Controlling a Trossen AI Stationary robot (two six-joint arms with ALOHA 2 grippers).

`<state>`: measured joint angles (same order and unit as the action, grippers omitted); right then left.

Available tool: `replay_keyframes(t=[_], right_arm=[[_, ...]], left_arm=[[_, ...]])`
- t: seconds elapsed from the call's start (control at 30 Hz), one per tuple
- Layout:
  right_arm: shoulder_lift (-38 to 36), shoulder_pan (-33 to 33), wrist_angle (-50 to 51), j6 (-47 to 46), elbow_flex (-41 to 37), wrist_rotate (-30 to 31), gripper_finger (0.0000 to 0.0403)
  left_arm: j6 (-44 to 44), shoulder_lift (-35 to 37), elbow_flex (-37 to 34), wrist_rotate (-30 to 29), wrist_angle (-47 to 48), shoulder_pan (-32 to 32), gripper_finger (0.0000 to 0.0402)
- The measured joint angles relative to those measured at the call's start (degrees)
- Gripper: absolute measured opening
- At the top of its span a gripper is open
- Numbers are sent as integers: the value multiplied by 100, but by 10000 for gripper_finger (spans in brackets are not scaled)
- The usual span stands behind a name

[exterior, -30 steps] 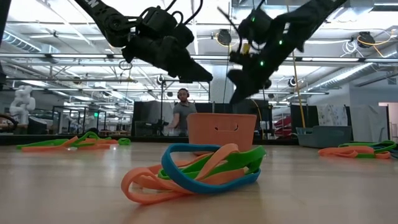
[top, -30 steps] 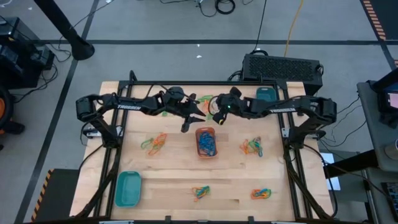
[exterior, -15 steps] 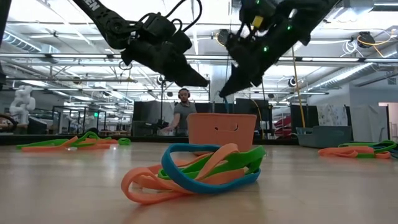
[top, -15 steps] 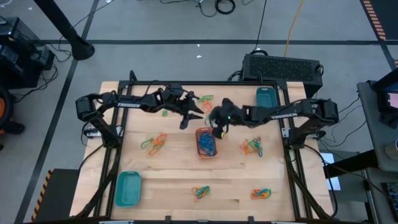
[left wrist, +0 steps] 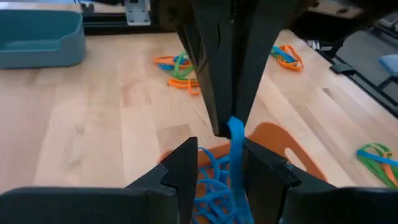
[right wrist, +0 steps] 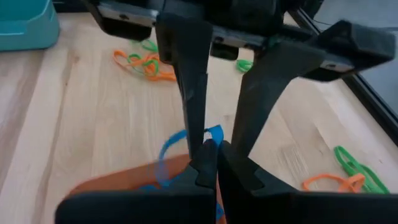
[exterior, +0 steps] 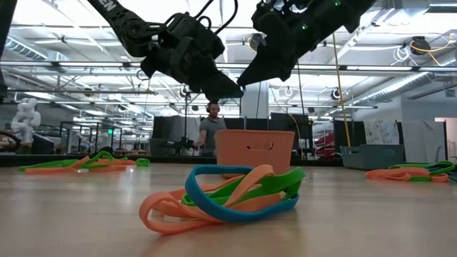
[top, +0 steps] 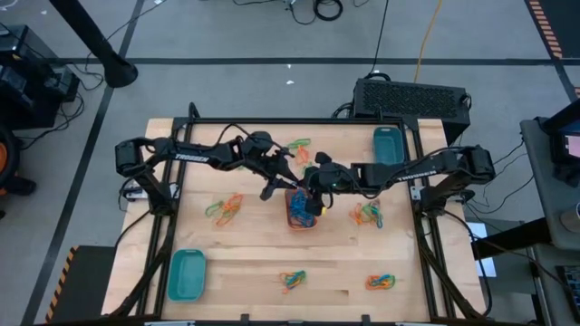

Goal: Sort rubber bands into baskets
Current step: Put the blue rubber band into the orange bin

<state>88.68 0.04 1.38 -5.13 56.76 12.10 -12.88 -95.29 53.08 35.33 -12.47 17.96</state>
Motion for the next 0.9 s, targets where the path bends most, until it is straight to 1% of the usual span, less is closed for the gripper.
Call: replay_keyframes(t=[0.17, 0.23, 0.3, 0.4, 0.43, 0.47, 0.57, 0.73, 0.9], right_arm=[[-2, 10, 44, -2, 15, -7, 0], [-2, 10, 73, -2, 15, -9, 0], [-2, 8, 113, 0, 15, -9, 0], [-2, 8, 196, 0, 17, -11, 1], [-2, 8, 239, 14, 17, -9, 3], [-2, 8, 281, 29, 17, -8, 6], [-2, 8, 367, 147, 17, 18, 24], [-29, 8, 505, 288, 17, -1, 66], [-217, 8, 1332, 217, 17, -22, 99]], left_arm=[[-102, 0, 0, -114, -6, -12, 120], [-142, 0, 0, -172, -7, -12, 114], [-210, 0, 0, -178, -4, -12, 92], [-321, 0, 0, -186, 7, -12, 34], [-362, 0, 0, -186, 11, -12, 18], [-377, 0, 0, -190, 23, -12, 10], [-394, 0, 0, -192, 34, -12, 8], [-399, 0, 0, -195, 122, -12, 4], [-406, 0, 0, -132, 354, -25, 3]])
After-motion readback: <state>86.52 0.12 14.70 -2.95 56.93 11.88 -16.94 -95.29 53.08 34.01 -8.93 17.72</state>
